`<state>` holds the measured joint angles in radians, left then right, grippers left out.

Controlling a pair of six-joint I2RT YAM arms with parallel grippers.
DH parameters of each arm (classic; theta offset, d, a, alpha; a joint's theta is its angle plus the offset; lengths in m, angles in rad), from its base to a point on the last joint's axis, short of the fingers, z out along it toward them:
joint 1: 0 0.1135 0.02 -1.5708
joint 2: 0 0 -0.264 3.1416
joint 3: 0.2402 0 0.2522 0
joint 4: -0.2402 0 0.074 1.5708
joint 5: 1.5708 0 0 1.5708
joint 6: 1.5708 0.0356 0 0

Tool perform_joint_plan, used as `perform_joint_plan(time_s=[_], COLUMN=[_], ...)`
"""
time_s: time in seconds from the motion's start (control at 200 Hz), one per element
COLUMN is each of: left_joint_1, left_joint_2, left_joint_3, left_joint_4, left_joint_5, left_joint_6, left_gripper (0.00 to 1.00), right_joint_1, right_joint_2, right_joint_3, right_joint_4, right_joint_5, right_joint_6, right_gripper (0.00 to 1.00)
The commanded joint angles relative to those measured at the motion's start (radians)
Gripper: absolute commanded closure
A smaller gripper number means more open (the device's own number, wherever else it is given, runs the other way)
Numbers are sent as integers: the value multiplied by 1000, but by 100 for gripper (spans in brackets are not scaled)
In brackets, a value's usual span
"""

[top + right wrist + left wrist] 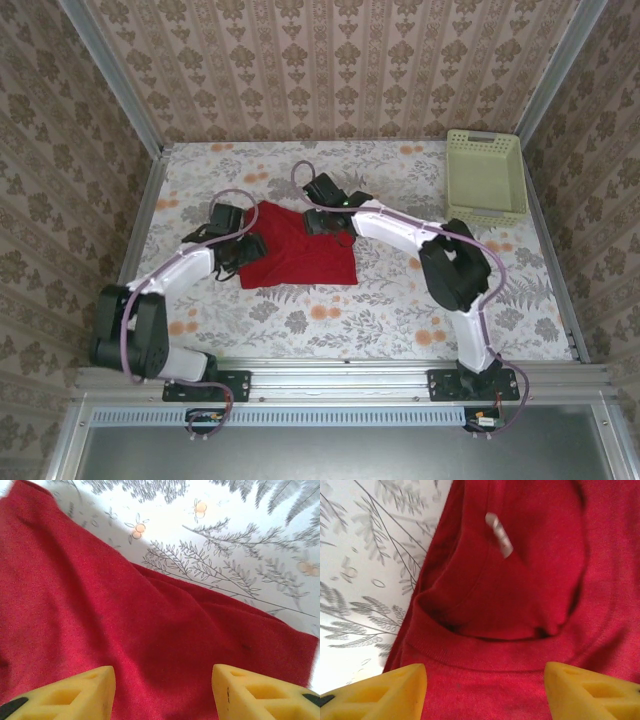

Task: Fold the inside-out t-shirt

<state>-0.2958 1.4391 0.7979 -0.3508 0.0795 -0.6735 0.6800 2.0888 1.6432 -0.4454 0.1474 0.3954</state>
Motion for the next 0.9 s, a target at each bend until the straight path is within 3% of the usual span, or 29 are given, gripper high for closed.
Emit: perform_joint_plan(time_s=[0.0,0.195,0.37,0.525,0.69,0.785,0.895], left_joint_1=[11,96,124,84,22,-14,-23], left_joint_2=[77,219,297,427,563,539,395], left_joint_3=[4,66,168,338,596,665,580], left_joint_4=[114,111,66,10,-130,-202,-232], left_joint_5=[35,54,55,91,107,88,-5], left_joint_6=[-6,37,89,138,207,223,153], left_gripper=[39,48,49,50,48,44,35], right_joint_1=[-54,-126,-134,-79,40,48,21], right_joint_2=[86,93,7,-157,-345,-415,-437], right_joint_3=[48,-58,-233,-450,-594,-596,-550], right_joint_4=[-85,-68,-8,75,75,33,9], right_joint_5=[-43,-40,-47,-93,-40,-6,42], right_joint_6=[12,74,136,247,332,320,243], right_gripper=[45,46,47,47,44,41,37])
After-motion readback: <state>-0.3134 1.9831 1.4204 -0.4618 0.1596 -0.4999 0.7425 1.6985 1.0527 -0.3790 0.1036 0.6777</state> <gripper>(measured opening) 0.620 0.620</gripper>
